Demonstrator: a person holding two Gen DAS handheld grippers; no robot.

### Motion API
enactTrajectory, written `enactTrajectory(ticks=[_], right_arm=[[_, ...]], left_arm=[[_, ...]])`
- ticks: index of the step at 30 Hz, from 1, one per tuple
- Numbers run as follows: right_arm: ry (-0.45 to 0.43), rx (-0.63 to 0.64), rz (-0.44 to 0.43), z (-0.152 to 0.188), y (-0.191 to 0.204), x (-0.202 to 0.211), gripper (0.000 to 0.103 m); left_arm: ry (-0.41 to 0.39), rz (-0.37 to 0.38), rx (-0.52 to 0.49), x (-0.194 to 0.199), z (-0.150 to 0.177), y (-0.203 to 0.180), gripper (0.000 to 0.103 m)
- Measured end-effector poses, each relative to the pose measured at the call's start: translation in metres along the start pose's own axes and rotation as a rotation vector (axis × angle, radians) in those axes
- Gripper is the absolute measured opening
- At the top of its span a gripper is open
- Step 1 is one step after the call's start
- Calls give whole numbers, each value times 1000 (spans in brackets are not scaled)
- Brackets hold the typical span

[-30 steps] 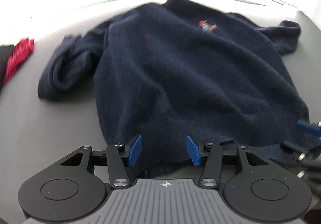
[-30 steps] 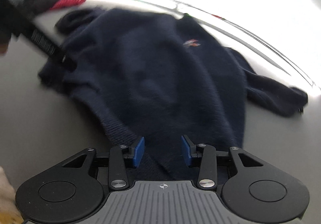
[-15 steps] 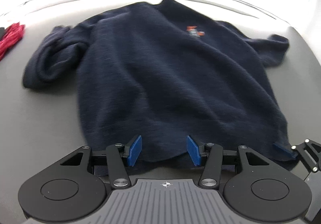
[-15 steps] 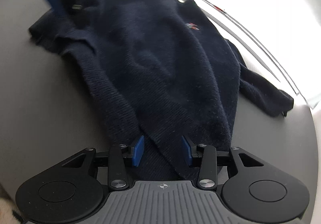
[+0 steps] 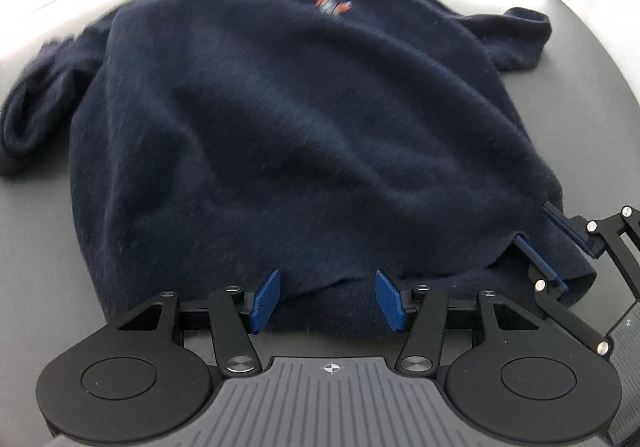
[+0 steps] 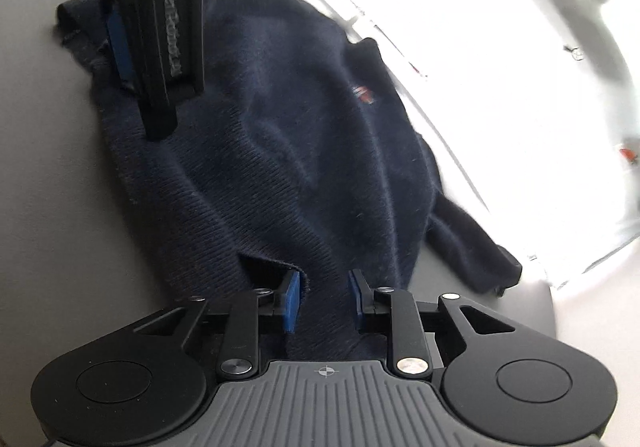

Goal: Fold clothes

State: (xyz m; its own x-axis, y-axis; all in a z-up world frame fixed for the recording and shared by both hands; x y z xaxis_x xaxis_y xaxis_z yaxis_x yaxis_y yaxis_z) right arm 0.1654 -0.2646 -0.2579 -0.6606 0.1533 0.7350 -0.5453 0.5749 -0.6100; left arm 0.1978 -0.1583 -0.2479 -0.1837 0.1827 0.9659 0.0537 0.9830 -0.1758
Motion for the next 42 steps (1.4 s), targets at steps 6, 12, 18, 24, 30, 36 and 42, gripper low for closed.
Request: enactTrajectory(ticks=[6,12,18,24,30,36,42], right_arm=[[2,55,29,3,6,0,34],[7,71,75,-6,3,-12,34],[-19,124,126,-14,7,-24,24],[-129,160,246,-21,-5,-21,3],[-192,28,-121,-19,-16,8,3],[-195,-91,-396,-8,-42,11,3],[-230,54,-487,6,-40,29,3]], left_arm=[[16,-1,44,-1,11,15,58],[14,-13,42,-2,10,12,58],[22,2,55,-3,8,12,58],[27,-3,43,-3,8,11,58],[39,44,113,-1,7,18,58],[20,38,131,10,5,26,58],[6,5,160,20,6,41,58]])
Point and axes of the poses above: each gripper's, at about its wrist camera, not at the fingertips, and x roughly against the way its jaws point, y to its left, z to its underside, the point moved 9 cm from there along -x, roughly the way its jaws point, and after that the axes turned 7 degrees about y, right-handed, at the moved point
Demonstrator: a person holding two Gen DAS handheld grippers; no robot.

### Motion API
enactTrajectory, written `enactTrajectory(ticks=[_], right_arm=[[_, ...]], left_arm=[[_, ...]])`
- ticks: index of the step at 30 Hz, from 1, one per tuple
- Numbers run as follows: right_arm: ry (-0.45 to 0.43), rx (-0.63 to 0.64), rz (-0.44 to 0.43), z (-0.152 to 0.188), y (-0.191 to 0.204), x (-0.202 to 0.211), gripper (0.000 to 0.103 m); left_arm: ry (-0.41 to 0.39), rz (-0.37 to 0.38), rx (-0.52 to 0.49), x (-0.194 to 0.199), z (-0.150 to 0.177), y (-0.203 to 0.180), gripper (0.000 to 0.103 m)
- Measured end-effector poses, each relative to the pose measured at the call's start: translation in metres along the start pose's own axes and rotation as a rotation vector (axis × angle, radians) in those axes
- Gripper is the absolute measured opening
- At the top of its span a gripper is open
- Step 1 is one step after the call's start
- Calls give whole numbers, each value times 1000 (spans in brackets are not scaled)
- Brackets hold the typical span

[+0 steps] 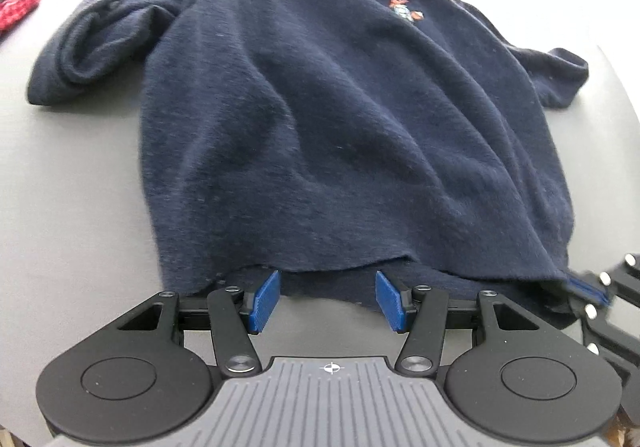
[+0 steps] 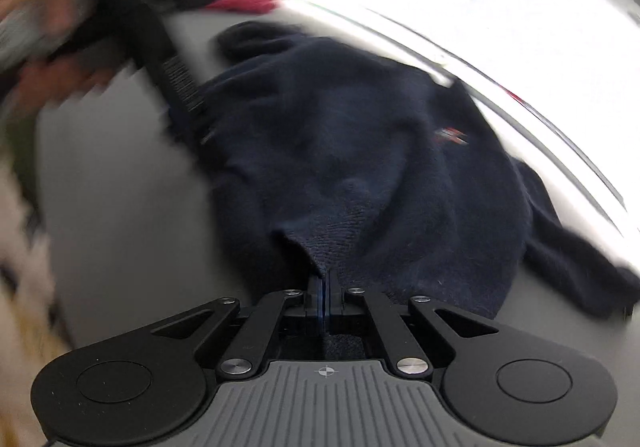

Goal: Fold clothes

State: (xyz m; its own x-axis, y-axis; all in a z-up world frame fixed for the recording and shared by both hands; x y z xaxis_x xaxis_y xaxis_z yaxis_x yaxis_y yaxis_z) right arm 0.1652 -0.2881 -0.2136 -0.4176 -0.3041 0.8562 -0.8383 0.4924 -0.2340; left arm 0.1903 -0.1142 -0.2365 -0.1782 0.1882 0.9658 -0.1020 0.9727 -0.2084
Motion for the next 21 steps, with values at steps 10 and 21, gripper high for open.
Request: enactTrajectory(ticks=[10,21], right_arm=[[51,-9,-81,36,18,16,3],[125,-227,-102,30,-10,22,20]], left_arm=[[-14,-29,93,14,5,33,58],[-96,-176,86,20,-10,64,78]])
Point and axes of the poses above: each gripper's, at about its wrist camera, not at the fingertips, and x roughly against the way its jaws point, y to its left, z to its underside, the point moved 9 cm from there along -x, roughly the way its jaws point, and after that the axes turned 7 degrees about y, right-handed, at the moved point
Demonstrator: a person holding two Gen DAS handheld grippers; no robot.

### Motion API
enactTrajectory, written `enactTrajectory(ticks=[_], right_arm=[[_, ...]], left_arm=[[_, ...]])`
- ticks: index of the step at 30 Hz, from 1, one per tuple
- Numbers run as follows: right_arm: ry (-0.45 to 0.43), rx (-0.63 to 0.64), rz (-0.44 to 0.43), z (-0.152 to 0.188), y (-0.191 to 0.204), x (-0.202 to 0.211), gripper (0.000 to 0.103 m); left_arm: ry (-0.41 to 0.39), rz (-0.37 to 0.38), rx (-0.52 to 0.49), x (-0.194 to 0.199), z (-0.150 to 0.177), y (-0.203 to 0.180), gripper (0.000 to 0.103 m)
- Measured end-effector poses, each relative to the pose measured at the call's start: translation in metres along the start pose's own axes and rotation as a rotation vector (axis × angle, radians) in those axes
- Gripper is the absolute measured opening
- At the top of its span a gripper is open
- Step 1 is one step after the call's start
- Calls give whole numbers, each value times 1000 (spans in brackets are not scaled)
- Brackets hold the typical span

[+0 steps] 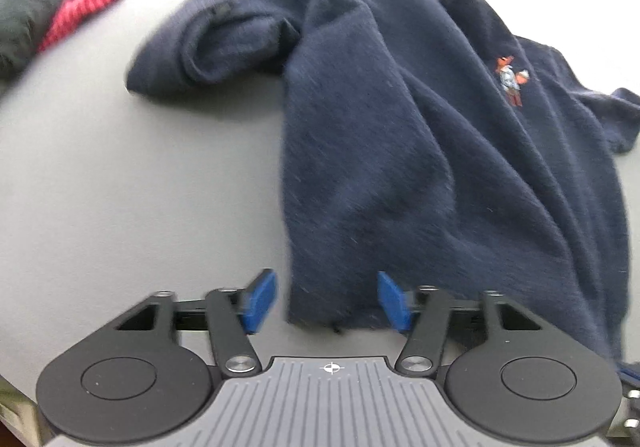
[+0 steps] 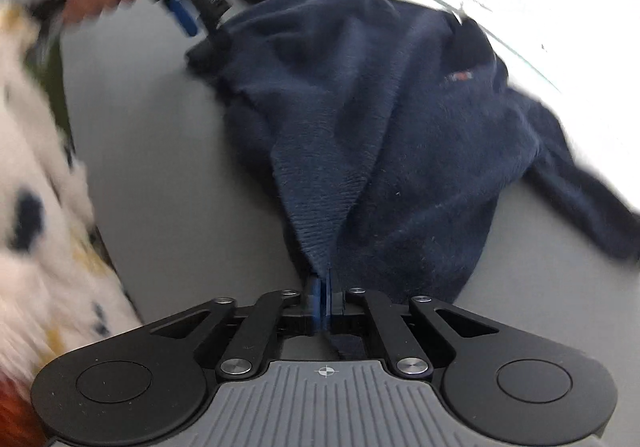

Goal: Fold clothes

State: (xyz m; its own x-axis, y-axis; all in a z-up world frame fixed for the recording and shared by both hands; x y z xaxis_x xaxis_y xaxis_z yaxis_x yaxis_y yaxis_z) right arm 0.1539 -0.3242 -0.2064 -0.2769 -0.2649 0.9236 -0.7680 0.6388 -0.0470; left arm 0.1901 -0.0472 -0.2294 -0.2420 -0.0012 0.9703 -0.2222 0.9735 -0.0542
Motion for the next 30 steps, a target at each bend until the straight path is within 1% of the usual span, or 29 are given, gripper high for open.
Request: enactTrajectory(ticks=[2,3,6,8,11,13,15,16,17,18,19,20,22,24,26,27,30], right_arm=[[-37,-76,-42,-11,-8,8,37],[-57,-131,-61,-17,-14,12,38],[-87,-247,-80,-21,-30,19,40],[-105,-331,-79,-22,-43,18,44],[-122,-437,-71,-24,-64,10,45],[-126,-498,-57,-20,-74,5,47],[-121,-569,-43,-15,-84,-1,47],[-117,-605,-29,-13,-90,-5,47],[-117,-639,-21,-12,-96,-9,48],[-118,-669,-13,-10,-100,-12,48],[-119,-698,-3,-9,-104,-14,48],[-121,-727,7,-7,-108,-16,48],[-123,-775,5,-5,-113,-19,48],[-117,-804,27,-1,-116,-22,50],[-109,-822,36,4,-118,-25,54],[-110,-840,25,6,-119,-27,54],[-118,-908,-12,12,-123,-30,61]], left_arm=[[-10,5,-6,-2,-4,4,78],[-15,7,-8,-4,-6,6,78],[-20,15,11,-11,-12,12,79],[-10,95,55,-18,-14,14,80],[16,228,98,-20,-18,17,80],[21,288,130,-27,-21,14,78],[22,280,165,-31,-24,16,70],[14,271,182,-29,-25,16,43],[22,261,195,-29,-25,16,32],[35,238,223,-29,-23,17,28],[48,218,247,-29,-21,17,16],[60,208,254,-28,-19,16,13],[80,161,267,-16,-16,16,12],[81,141,282,-1,-13,19,11],[89,123,306,16,-7,28,11],[95,115,314,20,-4,32,11],[123,84,326,24,8,45,11]])
Point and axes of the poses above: each gripper's, at about its wrist camera, not at the fingertips, and x roughly against the way its jaws point, y to its left, z to its underside, the point moved 9 cm from there along -x, roughly the way its jaws point, and after that the axes turned 7 degrees about y, right-handed, at the moved point
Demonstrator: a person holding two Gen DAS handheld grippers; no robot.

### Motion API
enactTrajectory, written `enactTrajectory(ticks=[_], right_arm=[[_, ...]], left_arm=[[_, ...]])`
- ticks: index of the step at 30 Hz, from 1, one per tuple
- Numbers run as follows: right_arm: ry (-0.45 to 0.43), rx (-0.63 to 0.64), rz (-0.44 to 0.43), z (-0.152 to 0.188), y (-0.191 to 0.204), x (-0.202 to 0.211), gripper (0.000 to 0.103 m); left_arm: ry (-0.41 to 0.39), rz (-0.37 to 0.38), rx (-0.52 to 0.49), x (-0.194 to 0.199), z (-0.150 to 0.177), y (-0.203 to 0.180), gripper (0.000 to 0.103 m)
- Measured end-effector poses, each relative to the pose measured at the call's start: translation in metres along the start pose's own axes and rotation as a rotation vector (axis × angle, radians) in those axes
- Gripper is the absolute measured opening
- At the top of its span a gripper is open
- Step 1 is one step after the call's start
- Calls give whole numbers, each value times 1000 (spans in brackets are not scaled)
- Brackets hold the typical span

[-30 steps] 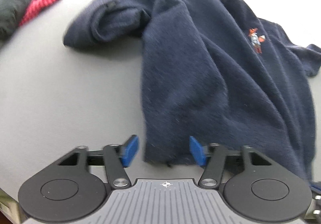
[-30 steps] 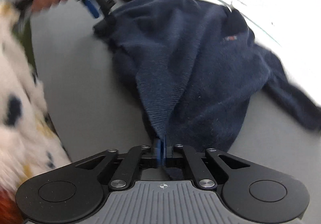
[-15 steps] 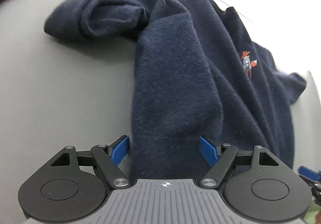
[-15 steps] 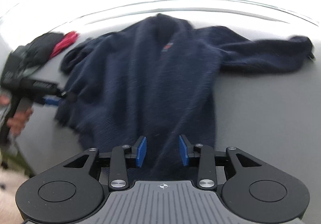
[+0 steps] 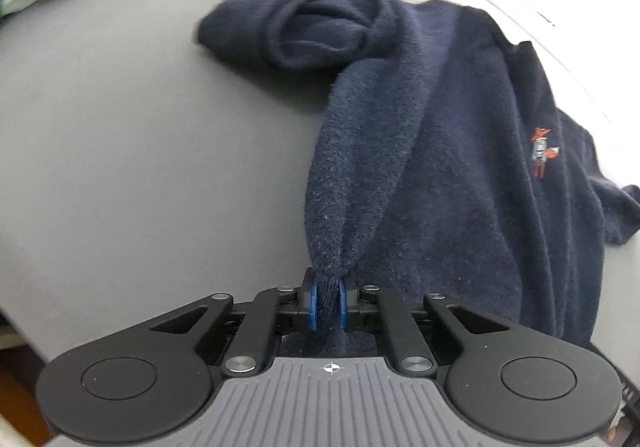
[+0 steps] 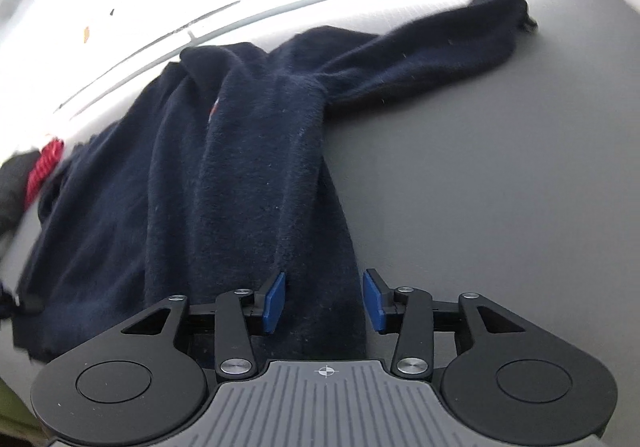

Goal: Fold clothes

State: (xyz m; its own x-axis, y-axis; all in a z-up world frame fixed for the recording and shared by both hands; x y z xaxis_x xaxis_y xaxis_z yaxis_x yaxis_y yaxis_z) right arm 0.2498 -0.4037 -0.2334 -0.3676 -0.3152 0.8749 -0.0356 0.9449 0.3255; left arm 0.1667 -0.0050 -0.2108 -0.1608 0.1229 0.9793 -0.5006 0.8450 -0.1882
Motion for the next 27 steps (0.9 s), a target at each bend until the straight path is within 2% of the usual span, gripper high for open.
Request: enactTrajectory(ticks=[4,6,7,9,10,11,13,15,17,19,22,24,25,26,27], right_arm=[[15,-51,-38,0,-3,-3,69],[31,-53,-70,1,-1,-6,73],[36,-49,-78,1,0,-7,79],[77,-16,-76,3,5,-20,79],[85,12,-52,4,8,-25,58],[83,46,-27,5,11,-27,21],[67,109,16,5,18,-30,15],[46,135,70,4,19,-25,13],[25,127,135,2,12,-17,12],[28,67,169,2,-2,-11,11],[45,29,185,5,-11,-16,12],[53,35,197,4,-3,-18,16],[52,23,188,2,-1,-17,30],[46,-2,185,-1,-1,-14,52],[34,-31,184,-4,-4,-11,60]], left_arm=[[51,0,61,-5,11,15,11],[48,-21,79,-7,16,23,11],[46,-32,86,-8,18,26,12],[62,-51,68,-14,21,24,13],[73,-59,55,-17,23,22,13],[69,-67,42,-17,23,19,13],[57,-98,-20,-15,21,9,15],[54,-118,-33,-15,17,3,16],[58,-116,-30,-16,17,1,17],[65,-93,-9,-19,18,2,20],[89,-52,35,-22,19,4,24],[89,-34,38,-17,15,5,28],[88,-25,38,-13,12,5,35],[87,-22,39,-9,10,6,42],[81,-16,37,-1,5,8,45]])
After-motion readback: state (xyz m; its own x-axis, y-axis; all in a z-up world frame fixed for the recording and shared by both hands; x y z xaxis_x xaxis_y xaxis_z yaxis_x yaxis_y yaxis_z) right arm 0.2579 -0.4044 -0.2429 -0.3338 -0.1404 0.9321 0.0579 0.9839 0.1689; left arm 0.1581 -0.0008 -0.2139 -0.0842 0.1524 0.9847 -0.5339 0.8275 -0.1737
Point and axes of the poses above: each gripper's, at about its wrist camera, not at the fingertips, and x roughly against the way its jaws point, y to its left, z to its underside, the point moved 9 cm from there along -x, roughly the way its jaws point, and after that the axes turned 7 degrees about y, right-handed, at the moved point
